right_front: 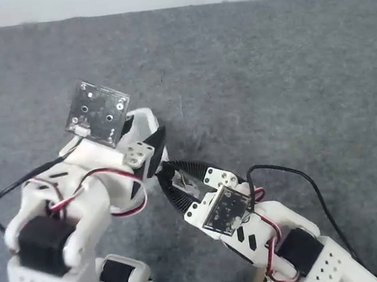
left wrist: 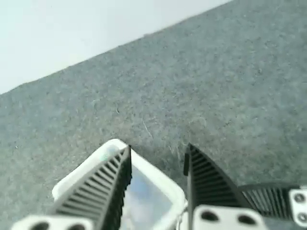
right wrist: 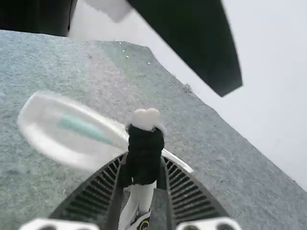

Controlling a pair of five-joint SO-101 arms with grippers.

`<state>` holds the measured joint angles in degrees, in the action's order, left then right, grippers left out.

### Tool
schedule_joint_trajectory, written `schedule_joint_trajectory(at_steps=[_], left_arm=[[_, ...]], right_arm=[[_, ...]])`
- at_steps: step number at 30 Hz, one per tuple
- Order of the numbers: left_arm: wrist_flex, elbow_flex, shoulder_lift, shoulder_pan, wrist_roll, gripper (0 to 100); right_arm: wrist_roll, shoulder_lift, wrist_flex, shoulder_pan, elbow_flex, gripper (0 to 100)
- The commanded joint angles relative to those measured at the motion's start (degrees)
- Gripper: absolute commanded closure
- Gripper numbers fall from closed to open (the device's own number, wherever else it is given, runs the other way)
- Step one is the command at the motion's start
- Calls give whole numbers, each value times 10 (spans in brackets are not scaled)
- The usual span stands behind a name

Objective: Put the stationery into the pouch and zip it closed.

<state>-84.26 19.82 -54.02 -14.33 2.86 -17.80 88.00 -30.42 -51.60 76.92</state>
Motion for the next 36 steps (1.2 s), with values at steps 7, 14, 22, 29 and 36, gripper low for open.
schedule_joint_trajectory(at_steps=[7, 14, 22, 29, 36], left_arm=[[-18, -47, -13, 2, 2, 833], [-122, -133, -13, 3, 1, 833], [-164, -167, -42, 50, 35, 833], [-164, -95, -146, 106, 93, 833], [-158, 26, -194, 133, 156, 833]], right_arm=[[9, 17, 73, 21, 3, 993], [69, 16, 153, 59, 3, 993], [76, 10, 207, 64, -11, 993], [82, -159, 210, 64, -123, 993], [136, -335, 187, 122, -272, 993]])
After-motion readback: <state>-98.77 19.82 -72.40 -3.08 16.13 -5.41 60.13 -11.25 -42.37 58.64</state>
